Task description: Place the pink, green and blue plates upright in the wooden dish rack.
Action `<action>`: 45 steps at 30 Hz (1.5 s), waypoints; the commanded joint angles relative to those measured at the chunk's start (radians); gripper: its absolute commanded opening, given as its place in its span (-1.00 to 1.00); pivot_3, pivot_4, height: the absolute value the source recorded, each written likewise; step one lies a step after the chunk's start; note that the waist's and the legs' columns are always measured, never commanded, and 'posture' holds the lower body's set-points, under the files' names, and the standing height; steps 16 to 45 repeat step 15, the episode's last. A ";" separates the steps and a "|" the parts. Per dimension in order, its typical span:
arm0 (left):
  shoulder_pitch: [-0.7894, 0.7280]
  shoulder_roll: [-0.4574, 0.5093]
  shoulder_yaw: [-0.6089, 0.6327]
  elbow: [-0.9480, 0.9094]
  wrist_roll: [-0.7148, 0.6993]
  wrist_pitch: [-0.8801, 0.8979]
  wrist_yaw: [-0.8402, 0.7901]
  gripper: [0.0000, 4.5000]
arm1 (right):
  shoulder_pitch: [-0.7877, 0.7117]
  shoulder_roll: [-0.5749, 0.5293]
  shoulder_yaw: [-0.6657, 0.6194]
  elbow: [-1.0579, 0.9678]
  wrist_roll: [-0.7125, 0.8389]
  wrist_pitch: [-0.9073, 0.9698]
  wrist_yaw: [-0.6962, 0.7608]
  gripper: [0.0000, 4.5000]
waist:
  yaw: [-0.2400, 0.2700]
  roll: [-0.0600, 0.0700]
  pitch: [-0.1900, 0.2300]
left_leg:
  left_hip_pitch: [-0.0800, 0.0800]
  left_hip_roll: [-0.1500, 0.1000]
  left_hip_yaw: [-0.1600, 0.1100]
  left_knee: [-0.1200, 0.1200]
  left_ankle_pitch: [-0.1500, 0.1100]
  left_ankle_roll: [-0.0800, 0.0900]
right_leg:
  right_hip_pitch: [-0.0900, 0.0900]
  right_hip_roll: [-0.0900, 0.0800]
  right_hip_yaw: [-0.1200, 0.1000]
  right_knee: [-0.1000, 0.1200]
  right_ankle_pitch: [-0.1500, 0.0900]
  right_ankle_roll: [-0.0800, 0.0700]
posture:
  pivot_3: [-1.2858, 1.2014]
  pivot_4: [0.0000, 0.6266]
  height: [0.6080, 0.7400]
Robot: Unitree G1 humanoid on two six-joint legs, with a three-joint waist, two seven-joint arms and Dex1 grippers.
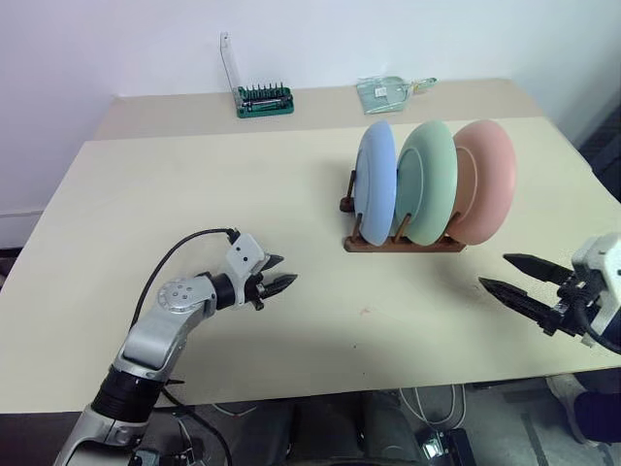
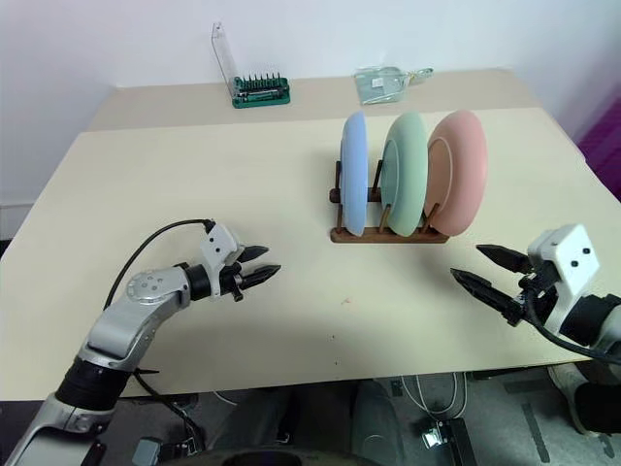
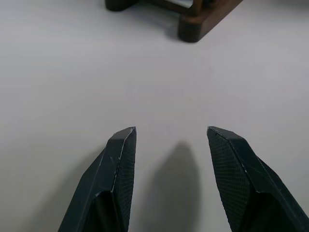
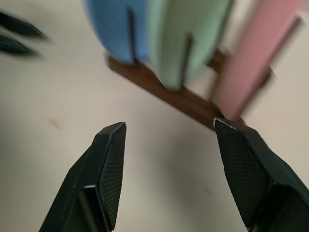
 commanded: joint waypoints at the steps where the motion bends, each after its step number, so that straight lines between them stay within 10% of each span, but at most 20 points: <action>1: 0.004 -0.008 0.029 0.003 0.031 -0.044 0.037 0.05 | -0.041 0.023 0.027 0.077 -0.087 -0.099 -0.006 0.30 | 0.002 0.000 0.000 | 0.000 0.000 0.000 0.000 0.000 0.000 | 0.000 0.000 0.000 0.000 0.000 0.000 | 0.03 -0.52 1.00; 13: 0.086 0.026 0.076 -0.050 0.029 -0.041 0.041 0.05 | -0.223 0.033 0.172 0.376 -0.259 -0.270 0.011 0.30 | 0.002 0.000 0.000 | -0.001 0.000 -0.001 -0.001 0.004 -0.007 | -0.001 0.000 -0.001 0.000 0.000 0.000 | 0.03 -0.52 1.00; 45: 0.090 0.021 0.073 -0.056 0.033 -0.039 0.050 0.05 | -0.250 0.033 0.187 0.390 -0.265 -0.269 0.009 0.30 | 0.001 0.000 0.000 | -0.001 0.000 -0.001 -0.001 0.004 -0.007 | -0.001 0.000 -0.001 0.000 0.000 0.000 | 0.03 -0.52 1.00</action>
